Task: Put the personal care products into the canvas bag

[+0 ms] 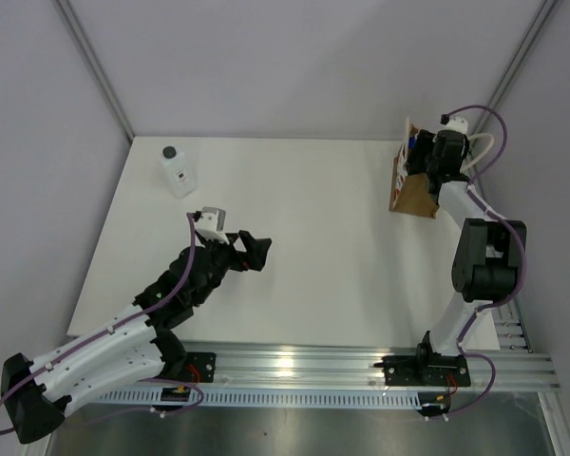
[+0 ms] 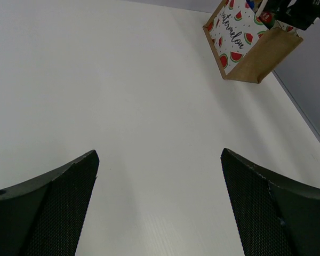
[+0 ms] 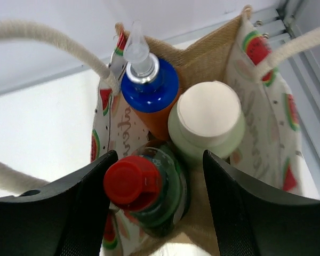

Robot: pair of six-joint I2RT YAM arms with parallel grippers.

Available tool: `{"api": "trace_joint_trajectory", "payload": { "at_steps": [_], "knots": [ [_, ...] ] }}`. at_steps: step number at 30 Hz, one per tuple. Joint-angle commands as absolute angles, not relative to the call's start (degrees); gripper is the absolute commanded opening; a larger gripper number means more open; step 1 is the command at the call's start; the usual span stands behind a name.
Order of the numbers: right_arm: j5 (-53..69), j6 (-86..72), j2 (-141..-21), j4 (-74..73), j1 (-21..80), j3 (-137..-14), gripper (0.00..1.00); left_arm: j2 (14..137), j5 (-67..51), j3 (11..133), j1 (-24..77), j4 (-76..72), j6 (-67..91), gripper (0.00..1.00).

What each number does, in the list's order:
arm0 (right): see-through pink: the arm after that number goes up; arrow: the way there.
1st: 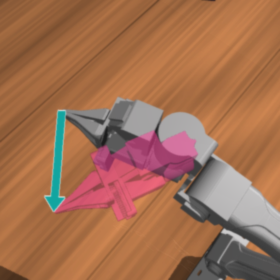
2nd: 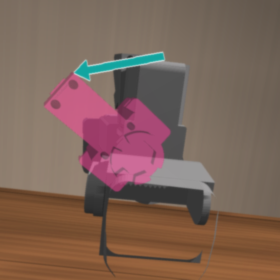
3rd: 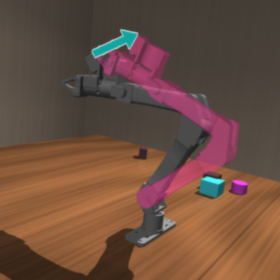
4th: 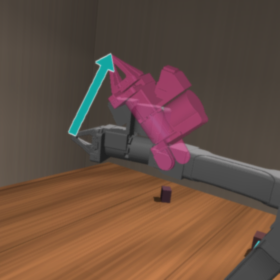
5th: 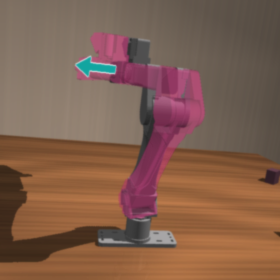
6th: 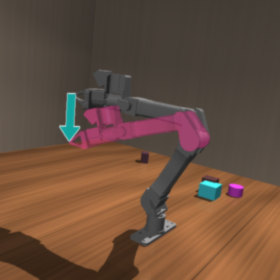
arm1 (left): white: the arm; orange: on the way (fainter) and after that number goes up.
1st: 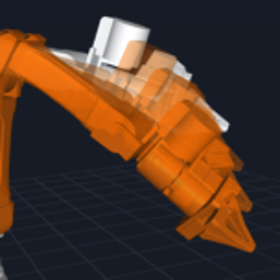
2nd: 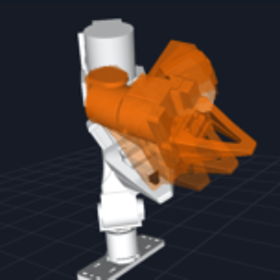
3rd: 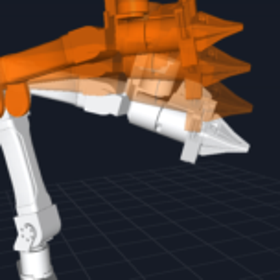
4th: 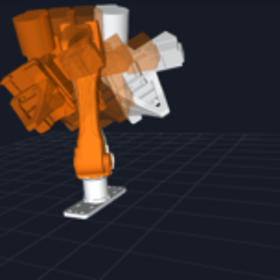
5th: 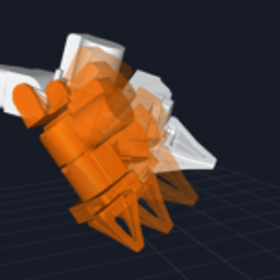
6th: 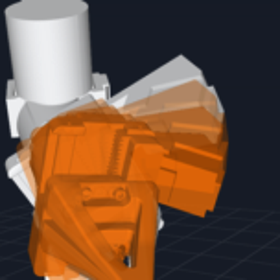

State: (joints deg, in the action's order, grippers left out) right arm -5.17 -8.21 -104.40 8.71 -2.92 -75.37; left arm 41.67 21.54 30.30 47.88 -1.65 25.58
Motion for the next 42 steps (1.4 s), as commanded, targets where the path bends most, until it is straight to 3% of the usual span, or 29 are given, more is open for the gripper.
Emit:
{"api": "trace_joint_trajectory", "payload": {
  "at_steps": [1, 9, 16, 20, 23, 24, 28, 37, 42],
  "knots": [
    [-10.89, -14.58, -97.04, 1.25, -3.25, -81.29, 0.69, 41.57, 20.48, 31.03, 47.99, -3.69, 26.81, 0.99],
    [-5.55, -21.79, -85.81, -7.73, -3.78, -80.78, 0.69, 41.48, 21.18, 31.2, 47.99, -3.51, 26.1, 0.99],
    [3.69, -30.4, -71.3, -3.27, -0.18, -63.66, 0.68, 41.75, 20.3, 31.12, 47.99, -3.6, 26.46, 0.99],
    [2.29, -29.36, -62.69, -0.7, 12.01, -53.45, 0.66, 42.54, 19.87, 31.29, 47.99, -3.69, 26.19, 0.99],
    [-4.35, -27.43, -59.43, 3.85, 27.21, -44.93, 0.65, 43.24, 19.42, 31.55, 47.99, -3.78, 25.93, 0.99],
    [-6.13, -27.42, -59.15, 4.48, 34.12, -41.61, 0.66, 43.33, 19.51, 31.55, 47.99, -3.78, 25.84, 0.99],
    [-11.68, -29.09, -58.98, 7.03, 45.32, -36.05, 0.66, 43.59, 20.3, 31.47, 47.99, -3.52, 25.75, 0.99],
    [-9.67, -31.29, -59.67, 17.22, 47.2, -27.6, 0.68, 44.98, 23.99, 32.25, 47.2, -5.89, 25.84, 0.99],
    [-6.41, -30.76, -60.3, 18.02, 47.72, -27.86, 0.69, 55.44, 19.42, 47.35, 40.79, 2.71, 27.25, 0.99]
  ]
}}
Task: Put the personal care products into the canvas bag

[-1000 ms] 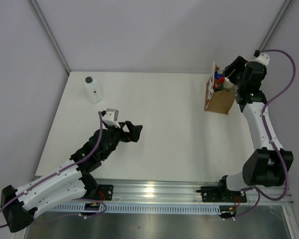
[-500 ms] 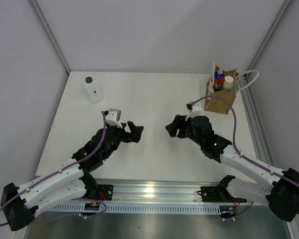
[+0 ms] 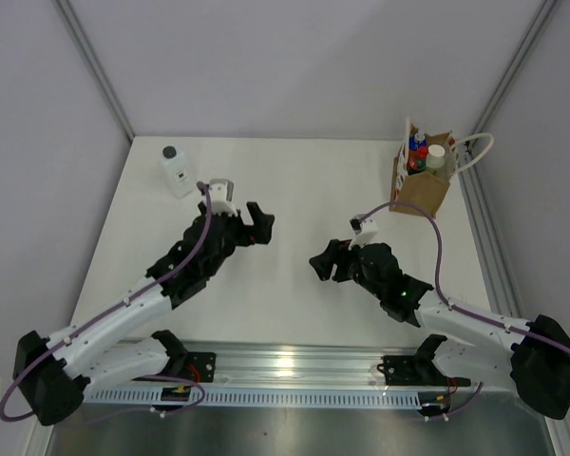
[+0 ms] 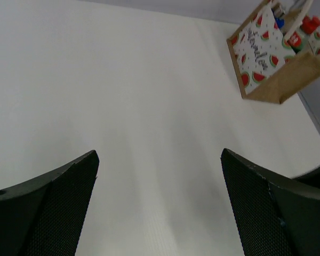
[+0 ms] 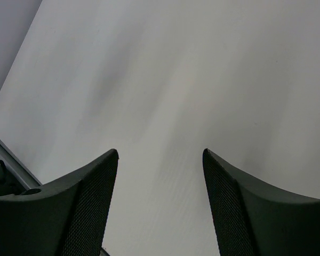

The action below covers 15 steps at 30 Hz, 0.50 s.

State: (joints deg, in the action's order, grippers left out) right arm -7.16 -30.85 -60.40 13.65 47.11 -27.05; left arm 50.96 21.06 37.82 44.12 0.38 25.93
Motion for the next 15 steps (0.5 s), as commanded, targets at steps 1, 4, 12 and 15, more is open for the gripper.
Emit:
{"api": "trace_joint_trajectory", "payload": {
  "at_steps": [1, 4, 12, 15],
  "knots": [
    [-6.76, -30.59, -59.16, 17.93, 47.9, -27.77, 0.69, 59.11, 19.51, 49.11, 39.82, 3.77, 26.38, 0.99],
    [-8.0, -30.23, -57.75, 17.67, 48.25, -27.07, 0.69, 64.41, 17.59, 60.34, 34.91, 7.29, 22.61, 0.99],
    [-5.37, -30.85, -57.22, 16.52, 48.25, -27.77, 0.7, 78.11, 6.7, 74.61, 20.85, 11.07, 2.48, 0.99],
    [-5.01, -30.94, -56.78, 16.43, 48.43, -28.04, 0.7, 82.51, 5.1, 78.91, 15.22, 14.67, -4.21, 0.99]
  ]
}}
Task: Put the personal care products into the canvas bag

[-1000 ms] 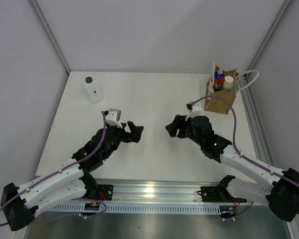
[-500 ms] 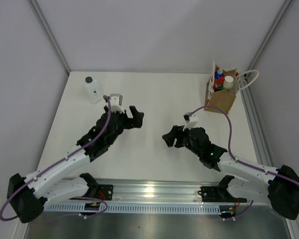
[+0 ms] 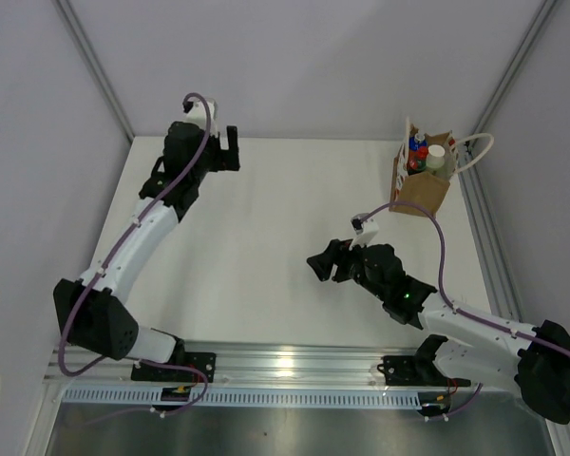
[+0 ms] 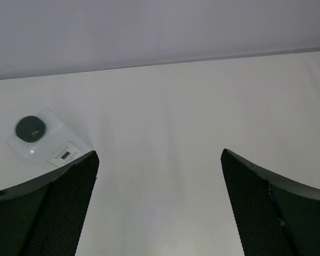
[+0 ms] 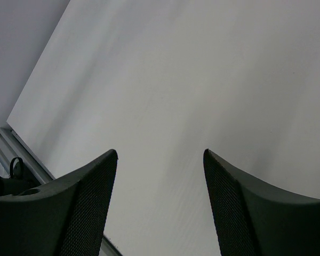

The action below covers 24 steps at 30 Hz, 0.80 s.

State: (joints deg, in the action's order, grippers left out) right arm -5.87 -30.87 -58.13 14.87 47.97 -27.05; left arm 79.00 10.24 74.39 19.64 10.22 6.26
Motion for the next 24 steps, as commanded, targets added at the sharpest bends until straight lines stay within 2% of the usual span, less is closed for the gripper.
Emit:
{"api": "trace_joint_trajectory", "payload": {
  "at_steps": [1, 9, 14, 24],
  "knots": [
    [-5.1, -30.85, -56.78, 16.52, 48.43, -27.95, 0.7, 83.57, 4.49, 80.4, 12.16, 15.55, -5.7, 0.99],
    [-4.22, -30.85, -58.18, 15.65, 48.52, -28.92, 0.7, 88.94, -12.2, 82.35, -3.33, 17.14, -7.47, 0.99],
    [-2.02, -31.82, -58.62, 16.87, 49.13, -28.65, 0.7, 93.42, -11.78, 83.41, -5.97, 18.19, -11.25, 0.99],
    [-2.11, -31.11, -60.73, 16.44, 49.75, -29.62, 0.7, 104.92, -9.23, 97.37, -6.5, 24.78, -19.85, 0.99]
  ]
}}
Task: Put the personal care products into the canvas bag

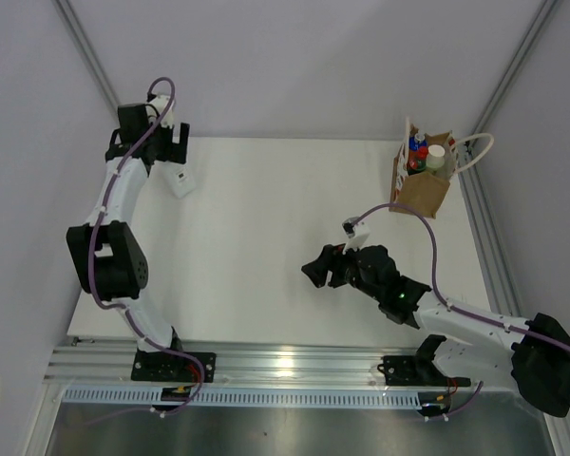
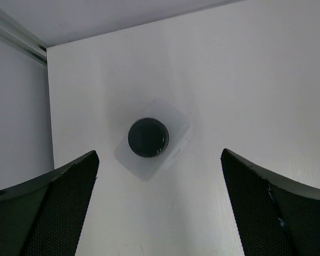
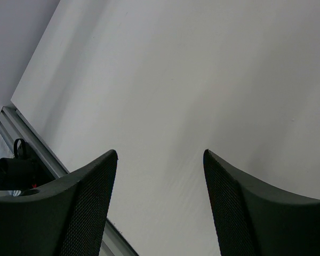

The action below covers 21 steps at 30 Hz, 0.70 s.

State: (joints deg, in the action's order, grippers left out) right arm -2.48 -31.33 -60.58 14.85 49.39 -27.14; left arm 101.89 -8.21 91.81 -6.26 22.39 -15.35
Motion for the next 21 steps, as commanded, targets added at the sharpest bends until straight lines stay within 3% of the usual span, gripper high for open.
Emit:
{"api": "trace_joint_trajectory", "payload": {
  "at_steps": [1, 21],
  "knots": [
    [-1.85, -31.29, -60.73, 16.44, 49.66, -29.71, 0.7, 105.99, -9.05, 99.65, -6.68, 26.26, -19.95, 0.99],
    [-1.58, -31.55, -60.03, 16.08, 50.36, -29.71, 0.7, 117.15, -9.58, 105.55, -7.47, 30.06, -22.94, 0.98]
  ]
}}
